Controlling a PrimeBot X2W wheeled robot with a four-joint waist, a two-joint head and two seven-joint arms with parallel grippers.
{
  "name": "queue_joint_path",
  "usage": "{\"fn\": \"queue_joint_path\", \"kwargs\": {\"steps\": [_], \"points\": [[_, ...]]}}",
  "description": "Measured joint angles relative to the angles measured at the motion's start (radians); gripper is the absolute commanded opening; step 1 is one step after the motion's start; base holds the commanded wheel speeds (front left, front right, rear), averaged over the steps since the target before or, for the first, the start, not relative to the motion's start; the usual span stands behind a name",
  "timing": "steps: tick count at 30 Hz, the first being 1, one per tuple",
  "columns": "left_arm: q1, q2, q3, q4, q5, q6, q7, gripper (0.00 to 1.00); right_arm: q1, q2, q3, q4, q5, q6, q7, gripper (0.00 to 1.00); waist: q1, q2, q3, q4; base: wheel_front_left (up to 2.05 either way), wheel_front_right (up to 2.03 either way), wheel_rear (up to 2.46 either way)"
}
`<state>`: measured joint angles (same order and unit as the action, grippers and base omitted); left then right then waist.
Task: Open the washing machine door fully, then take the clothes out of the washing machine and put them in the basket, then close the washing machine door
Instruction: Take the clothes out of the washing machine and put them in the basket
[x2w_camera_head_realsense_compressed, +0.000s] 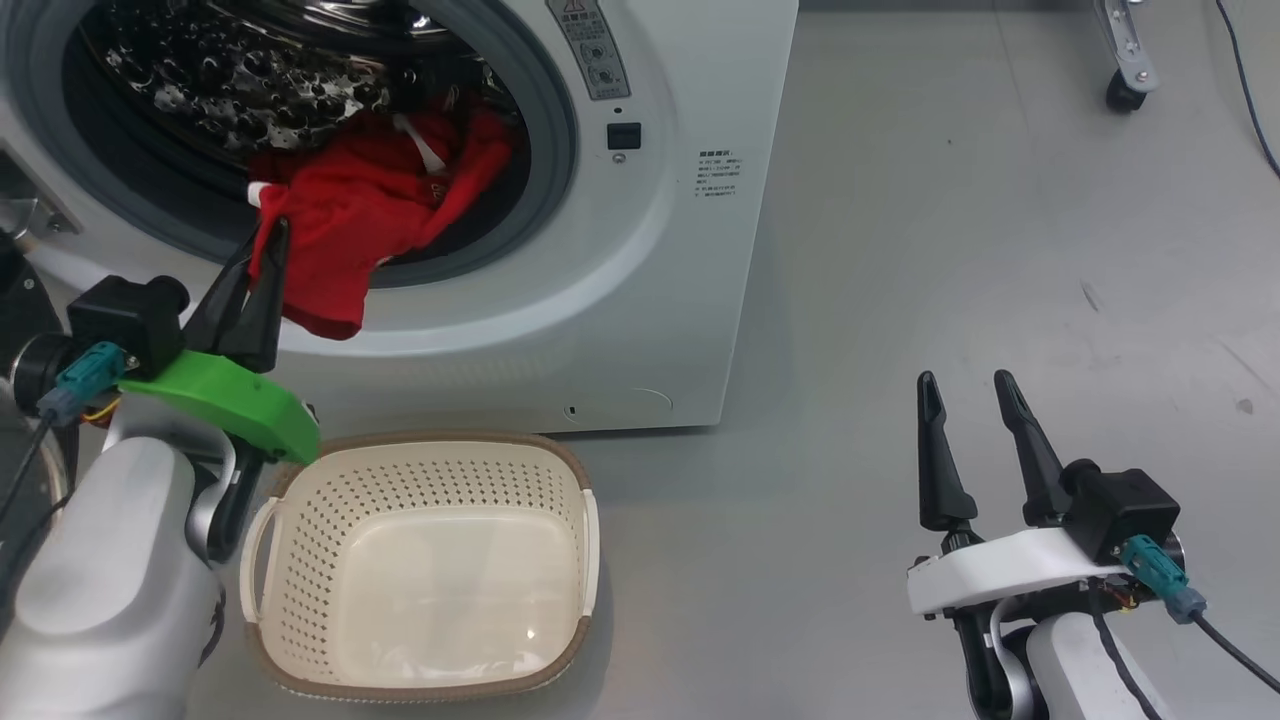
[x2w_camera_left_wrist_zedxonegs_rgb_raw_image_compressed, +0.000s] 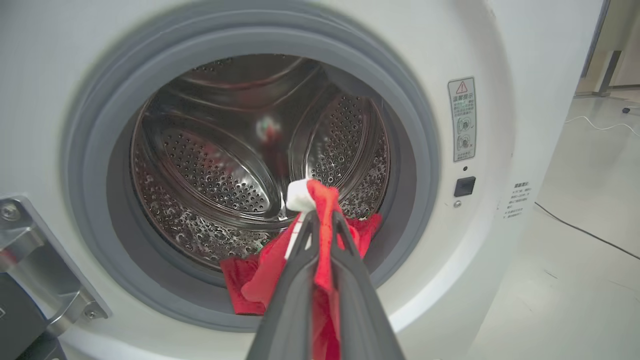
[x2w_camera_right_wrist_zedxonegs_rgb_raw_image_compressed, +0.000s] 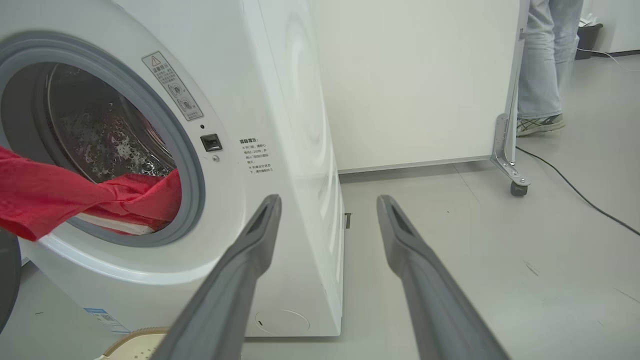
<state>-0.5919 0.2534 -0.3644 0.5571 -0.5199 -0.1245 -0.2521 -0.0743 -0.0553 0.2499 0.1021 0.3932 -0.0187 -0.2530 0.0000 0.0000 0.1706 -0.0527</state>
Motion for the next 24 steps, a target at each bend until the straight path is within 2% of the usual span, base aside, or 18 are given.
{"fn": "queue_joint_path", "kwargs": {"steps": [6,9,17,24], "points": [[0.007,0.012,0.082,-0.179,0.008,0.000,0.000,0.00,0.005,0.001,-0.007,-0.001,0.000,0.009,0.000,1.00,0.0000,0.0000,-0.016,0.017,0.00,0.00,0.00],[0.007,0.028,0.107,-0.264,0.065,0.000,0.000,0.00,0.005,0.001,-0.012,-0.002,0.000,0.009,0.000,1.00,0.0000,0.0000,-0.015,0.022,0.00,0.00,0.00],[0.011,0.023,0.165,-0.376,0.066,0.000,-0.004,0.00,0.006,0.001,-0.015,-0.004,-0.001,0.017,0.000,1.00,0.0000,0.0000,-0.008,0.027,0.00,0.00,0.00],[0.114,0.022,0.141,-0.381,0.065,0.000,-0.005,0.00,0.006,0.002,-0.021,-0.010,-0.001,0.018,0.000,1.00,0.0000,0.0000,0.003,0.027,0.00,0.00,0.00]]}}
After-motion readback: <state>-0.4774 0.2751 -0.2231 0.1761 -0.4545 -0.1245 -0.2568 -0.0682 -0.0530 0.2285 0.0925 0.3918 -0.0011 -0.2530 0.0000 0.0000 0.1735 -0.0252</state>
